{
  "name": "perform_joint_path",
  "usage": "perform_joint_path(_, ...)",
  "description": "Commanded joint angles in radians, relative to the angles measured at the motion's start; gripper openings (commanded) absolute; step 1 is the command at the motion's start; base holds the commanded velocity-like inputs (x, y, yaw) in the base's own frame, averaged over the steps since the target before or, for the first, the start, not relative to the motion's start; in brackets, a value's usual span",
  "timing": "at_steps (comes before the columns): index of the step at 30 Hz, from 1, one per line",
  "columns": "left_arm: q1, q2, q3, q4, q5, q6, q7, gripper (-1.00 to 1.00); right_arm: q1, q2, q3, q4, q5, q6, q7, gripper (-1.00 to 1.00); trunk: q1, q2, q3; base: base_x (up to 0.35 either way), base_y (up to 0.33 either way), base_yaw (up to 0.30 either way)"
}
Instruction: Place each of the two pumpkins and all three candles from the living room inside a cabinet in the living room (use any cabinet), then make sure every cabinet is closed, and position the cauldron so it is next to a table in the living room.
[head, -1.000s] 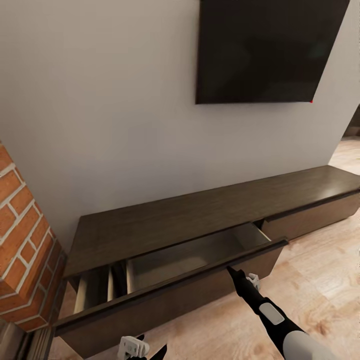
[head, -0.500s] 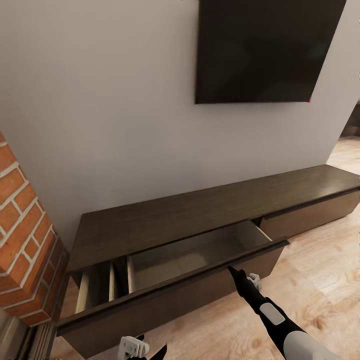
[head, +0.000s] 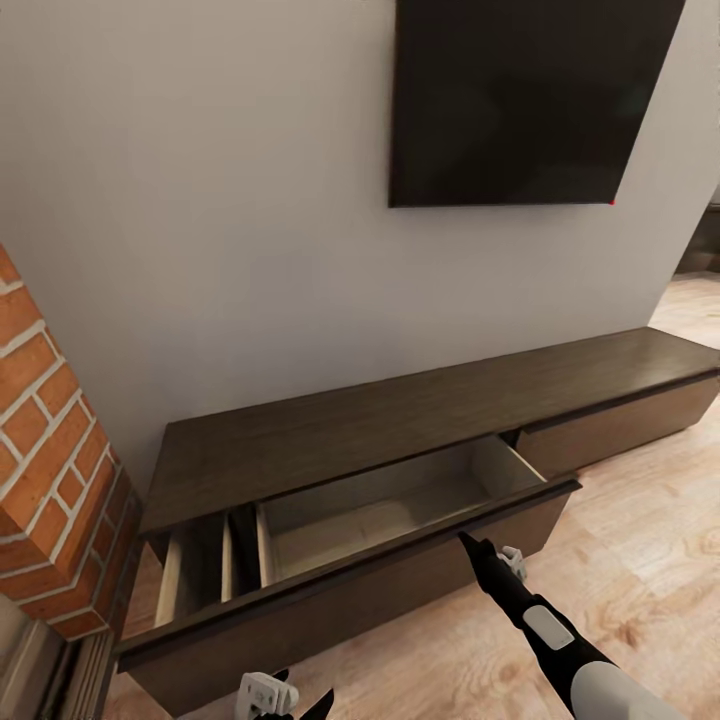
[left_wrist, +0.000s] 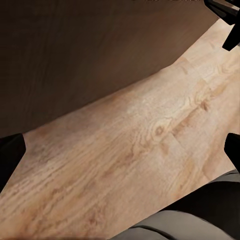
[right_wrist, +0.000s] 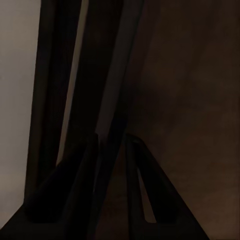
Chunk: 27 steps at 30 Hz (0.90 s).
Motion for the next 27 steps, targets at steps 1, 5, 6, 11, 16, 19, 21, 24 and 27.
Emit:
perform_joint_path(1,0.000,0.000,0.000,-0.001,0.011,0.009,-0.001,1.00,0.000,0.023,0.034,0.004,0.005,0.051,0.009,-1.00,0.000,0.000,-0.001,-0.024,0.000,0.000)
perform_joint_path(5,0.000,0.000,0.000,-0.001,0.011,0.009,-0.001,1.00,0.000,0.023,0.034,0.004,0.005,0.051,0.009,-1.00,0.000,0.000,-0.001,-0.070,-0.022,0.000)
perform_joint_path(6,0.000,0.000,0.000,-0.001,0.011,0.009,0.000,1.00,0.000,0.023,0.034,0.004,0.005,0.051,0.009,-1.00,0.000,0.000,-0.001,-0.103,-0.062,0.000)
perform_joint_path(11,0.000,0.000,0.000,-0.001,0.010,0.010,0.000,1.00,0.000,0.023,0.034,0.004,0.005,0.051,0.009,-1.00,0.000,0.000,-0.001,-0.039,-0.087,0.000)
perform_joint_path(16,0.000,0.000,0.000,-0.001,0.010,0.010,0.000,1.00,0.000,0.023,0.034,0.004,0.005,0.051,0.009,-1.00,0.000,0.000,-0.001,-0.006,-0.112,0.000)
perform_joint_path(19,0.000,0.000,0.000,-0.001,0.010,0.010,0.000,1.00,0.000,0.023,0.034,0.004,0.005,0.051,0.009,-1.00,0.000,0.000,-0.001,-0.001,-0.027,0.000)
perform_joint_path(21,0.000,0.000,0.000,-0.001,0.009,0.010,0.000,1.00,0.000,0.023,0.034,0.004,0.005,0.051,0.009,-1.00,0.000,0.000,-0.001,-0.001,-0.011,0.000)
perform_joint_path(24,-0.001,0.000,0.000,-0.001,0.009,0.010,0.000,1.00,0.000,0.023,0.034,0.004,0.005,0.051,0.009,-1.00,0.000,0.000,-0.001,-0.033,-0.005,0.000)
perform_joint_path(27,0.000,0.000,0.000,-0.001,0.010,0.009,-0.001,1.00,0.000,0.023,0.034,0.004,0.005,0.051,0.009,-1.00,0.000,0.000,-0.001,-0.059,-0.002,0.000)
